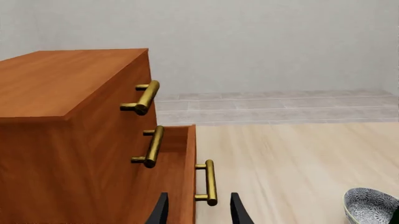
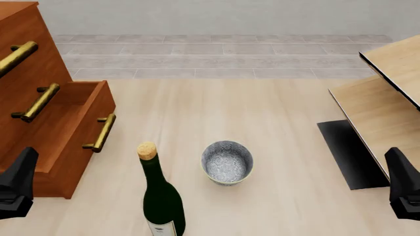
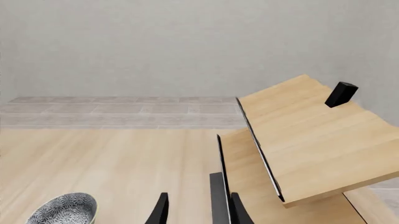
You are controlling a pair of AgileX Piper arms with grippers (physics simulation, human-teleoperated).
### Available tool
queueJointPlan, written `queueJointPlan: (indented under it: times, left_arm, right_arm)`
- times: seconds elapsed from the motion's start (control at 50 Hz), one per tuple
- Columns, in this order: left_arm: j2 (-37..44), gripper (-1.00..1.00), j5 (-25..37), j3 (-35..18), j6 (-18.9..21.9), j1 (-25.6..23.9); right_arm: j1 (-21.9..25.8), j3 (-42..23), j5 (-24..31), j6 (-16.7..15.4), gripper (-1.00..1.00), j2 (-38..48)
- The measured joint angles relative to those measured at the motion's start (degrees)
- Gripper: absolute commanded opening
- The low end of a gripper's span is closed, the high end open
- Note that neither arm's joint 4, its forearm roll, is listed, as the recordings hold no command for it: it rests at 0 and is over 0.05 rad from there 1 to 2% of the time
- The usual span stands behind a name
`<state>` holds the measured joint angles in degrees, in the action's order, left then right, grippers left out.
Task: Close the bottom drawer of the cabinet.
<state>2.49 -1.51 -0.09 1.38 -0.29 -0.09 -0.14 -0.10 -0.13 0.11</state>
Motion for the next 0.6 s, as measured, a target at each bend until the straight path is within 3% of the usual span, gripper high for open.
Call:
queueJointPlan:
  times: [0.6]
  left_arm:
    - [-1.82,1.0,1.59,-0.96,-1.58,-2.11]
  right_arm:
    - [0.23,-0.1,-0.05,1.05,1.0,0.19]
